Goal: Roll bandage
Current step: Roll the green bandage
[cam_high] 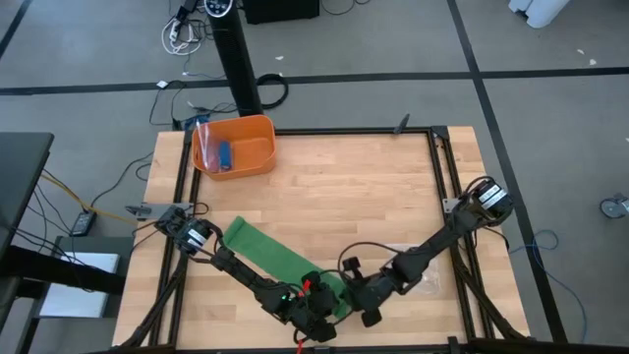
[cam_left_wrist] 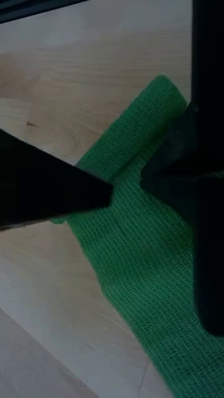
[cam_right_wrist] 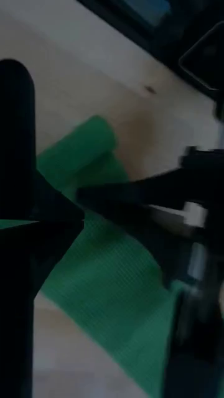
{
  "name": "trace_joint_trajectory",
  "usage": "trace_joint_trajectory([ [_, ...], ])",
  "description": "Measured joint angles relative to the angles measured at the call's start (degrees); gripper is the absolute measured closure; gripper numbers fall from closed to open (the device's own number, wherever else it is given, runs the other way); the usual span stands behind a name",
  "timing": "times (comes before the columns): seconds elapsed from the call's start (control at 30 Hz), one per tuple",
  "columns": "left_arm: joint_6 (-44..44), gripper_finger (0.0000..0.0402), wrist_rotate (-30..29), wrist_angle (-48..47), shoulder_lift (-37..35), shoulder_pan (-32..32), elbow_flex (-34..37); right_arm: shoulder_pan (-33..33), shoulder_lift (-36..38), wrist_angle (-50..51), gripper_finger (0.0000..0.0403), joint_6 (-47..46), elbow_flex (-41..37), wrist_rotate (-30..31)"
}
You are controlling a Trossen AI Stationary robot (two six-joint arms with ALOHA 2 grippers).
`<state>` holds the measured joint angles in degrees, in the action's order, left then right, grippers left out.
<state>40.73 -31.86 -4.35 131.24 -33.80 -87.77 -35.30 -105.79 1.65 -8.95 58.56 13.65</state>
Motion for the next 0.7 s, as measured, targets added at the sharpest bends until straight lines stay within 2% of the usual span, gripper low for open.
trace_joint_trajectory([
  [0.3,0.0,0.0401,-0.2,0.1,0.0,0.0,0.0,-1.2,-0.1,3.9,0.04,-0.5,0.0,-6.4],
  [0.7,0.0,0.0401,-0.4,0.2,0.0,0.0,0.0,-7.6,-0.1,6.3,0.0401,-5.0,0.0,-8.1],
])
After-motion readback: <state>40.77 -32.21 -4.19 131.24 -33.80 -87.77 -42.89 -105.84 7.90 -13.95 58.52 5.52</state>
